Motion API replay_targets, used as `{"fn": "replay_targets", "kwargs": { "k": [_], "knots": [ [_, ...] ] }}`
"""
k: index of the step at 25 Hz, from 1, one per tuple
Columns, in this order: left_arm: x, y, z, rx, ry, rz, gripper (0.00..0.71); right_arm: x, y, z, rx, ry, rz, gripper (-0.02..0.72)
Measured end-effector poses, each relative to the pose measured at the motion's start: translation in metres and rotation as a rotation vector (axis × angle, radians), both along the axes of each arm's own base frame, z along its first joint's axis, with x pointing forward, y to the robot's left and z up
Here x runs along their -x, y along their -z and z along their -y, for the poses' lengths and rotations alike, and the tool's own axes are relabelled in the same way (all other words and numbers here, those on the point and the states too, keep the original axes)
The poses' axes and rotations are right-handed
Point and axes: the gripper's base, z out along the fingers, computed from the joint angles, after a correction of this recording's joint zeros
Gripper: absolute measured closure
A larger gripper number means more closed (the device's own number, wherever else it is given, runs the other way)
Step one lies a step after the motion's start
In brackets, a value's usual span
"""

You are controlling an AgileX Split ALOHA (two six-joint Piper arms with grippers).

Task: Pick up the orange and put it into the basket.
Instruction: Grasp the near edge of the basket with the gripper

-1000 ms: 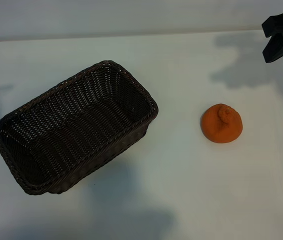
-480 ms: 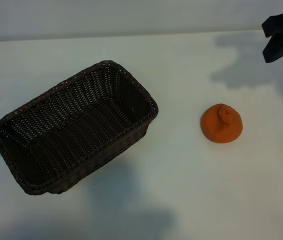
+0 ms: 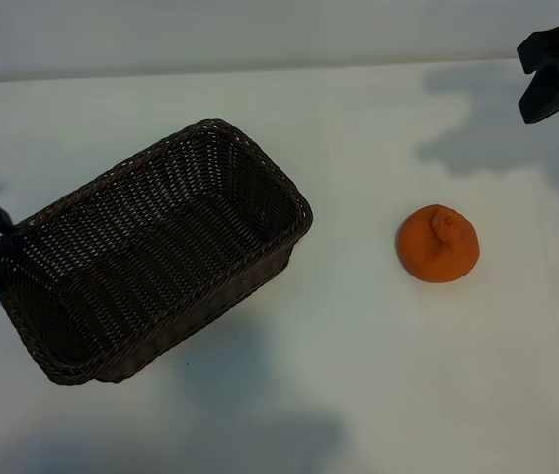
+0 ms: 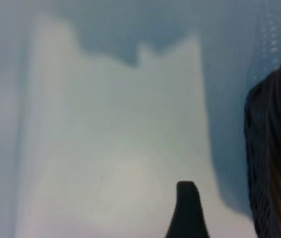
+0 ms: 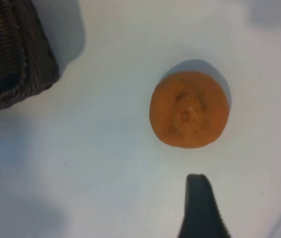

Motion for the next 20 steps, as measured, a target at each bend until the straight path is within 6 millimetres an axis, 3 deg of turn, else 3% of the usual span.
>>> {"fn": "replay_targets", "kwargs": {
  "k": [20],
  "knots": [
    [-0.026,0.037,0.006,0.114,-0.052,-0.019,0.143,0.000,0.000,0.000,0.000,0.000,0.000,0.270]
  ]
}}
